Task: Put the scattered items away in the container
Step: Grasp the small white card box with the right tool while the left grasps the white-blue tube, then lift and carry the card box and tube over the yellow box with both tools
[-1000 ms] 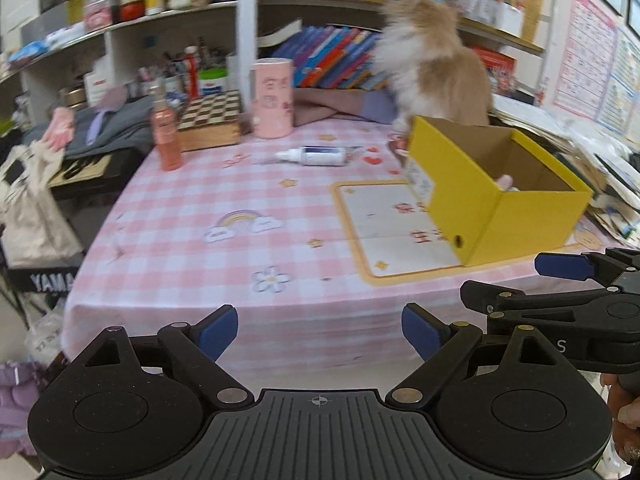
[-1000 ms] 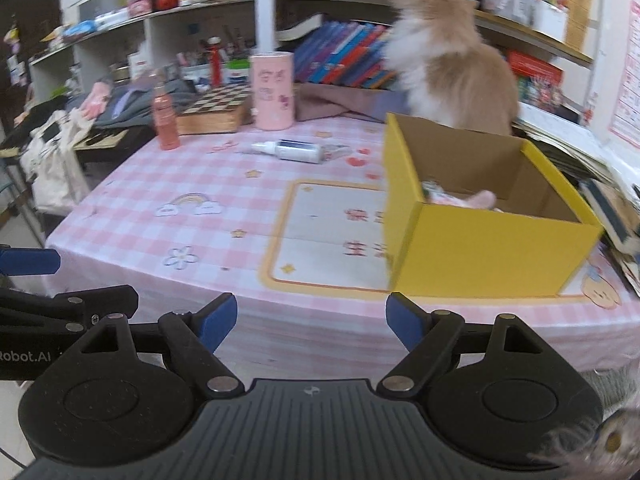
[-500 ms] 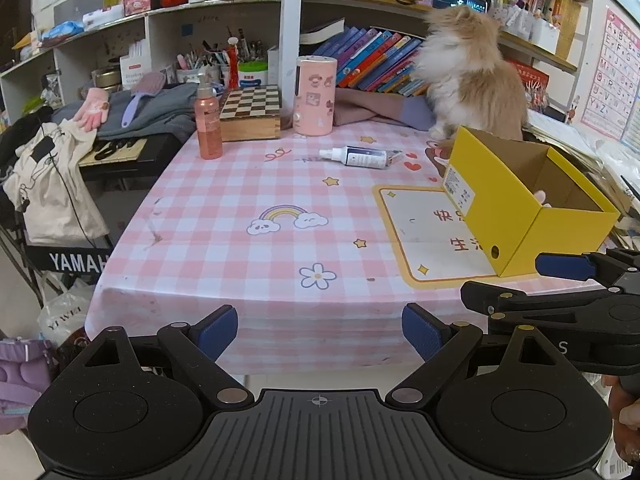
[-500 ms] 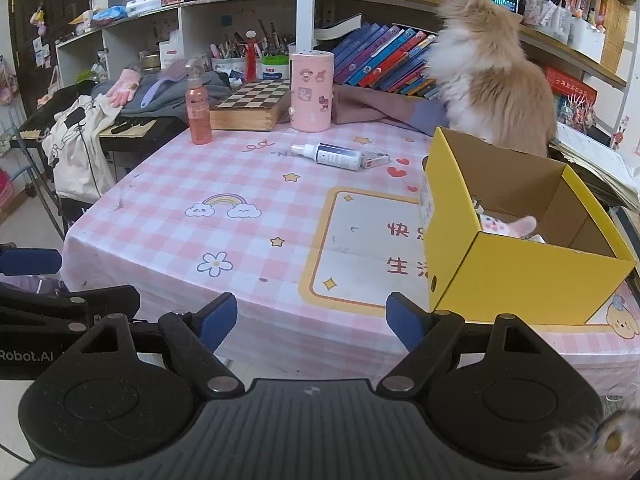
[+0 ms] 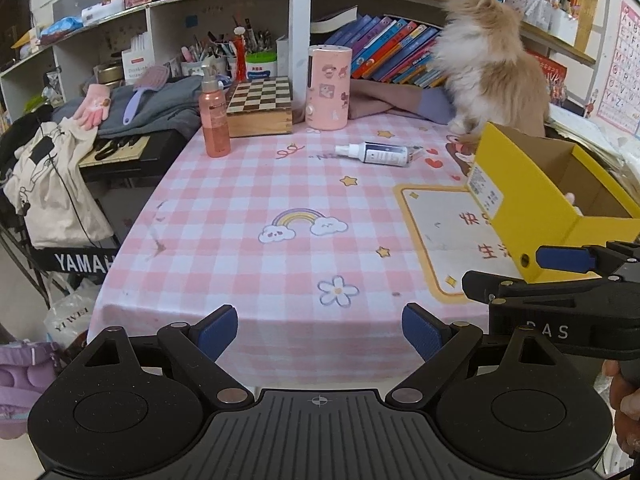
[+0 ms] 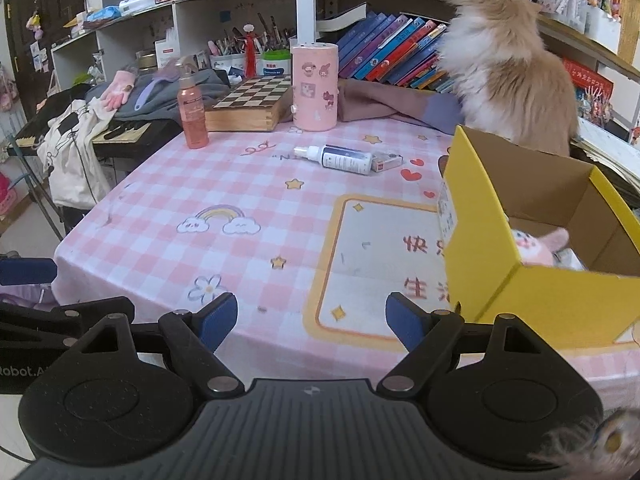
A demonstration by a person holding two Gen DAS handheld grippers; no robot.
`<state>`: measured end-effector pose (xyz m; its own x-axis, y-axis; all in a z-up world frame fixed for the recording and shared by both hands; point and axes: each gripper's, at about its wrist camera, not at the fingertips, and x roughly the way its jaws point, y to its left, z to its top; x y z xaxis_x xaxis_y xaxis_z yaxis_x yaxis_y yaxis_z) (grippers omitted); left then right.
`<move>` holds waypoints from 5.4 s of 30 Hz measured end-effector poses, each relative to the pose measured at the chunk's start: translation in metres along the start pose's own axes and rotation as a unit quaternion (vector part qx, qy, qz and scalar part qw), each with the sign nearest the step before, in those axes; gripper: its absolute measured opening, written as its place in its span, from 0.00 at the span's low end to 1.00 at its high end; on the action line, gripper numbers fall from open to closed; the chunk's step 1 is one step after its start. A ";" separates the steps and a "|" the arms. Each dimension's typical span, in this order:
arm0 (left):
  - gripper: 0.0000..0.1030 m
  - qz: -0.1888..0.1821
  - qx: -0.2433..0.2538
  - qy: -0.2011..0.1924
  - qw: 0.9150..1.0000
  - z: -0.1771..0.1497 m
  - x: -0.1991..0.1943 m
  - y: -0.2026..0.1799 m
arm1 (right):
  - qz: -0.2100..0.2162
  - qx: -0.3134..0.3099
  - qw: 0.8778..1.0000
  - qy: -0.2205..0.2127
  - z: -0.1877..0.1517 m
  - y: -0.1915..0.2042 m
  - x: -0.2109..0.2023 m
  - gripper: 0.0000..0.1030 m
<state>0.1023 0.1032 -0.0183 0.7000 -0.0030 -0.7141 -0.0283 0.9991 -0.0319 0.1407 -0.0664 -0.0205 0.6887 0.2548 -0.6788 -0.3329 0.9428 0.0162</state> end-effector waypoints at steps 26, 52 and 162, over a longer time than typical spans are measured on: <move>0.87 -0.022 0.054 -0.006 0.998 0.102 0.137 0.010 | -0.025 0.065 0.998 0.005 0.124 -0.042 0.136 0.70; 0.79 -0.173 0.246 -0.025 0.953 0.187 0.292 -0.057 | -0.094 0.186 0.975 0.079 0.194 -0.108 0.270 0.66; 0.30 -0.190 -0.017 0.004 0.982 0.009 -0.040 -0.013 | 0.046 0.041 0.998 0.016 -0.006 -0.020 -0.043 0.27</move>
<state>0.0812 0.0908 0.0171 0.6593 -0.3752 -0.6516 0.2097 0.9240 -0.3199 0.1140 -0.0977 0.0036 0.6357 0.3355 -0.6952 -0.3391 0.9304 0.1389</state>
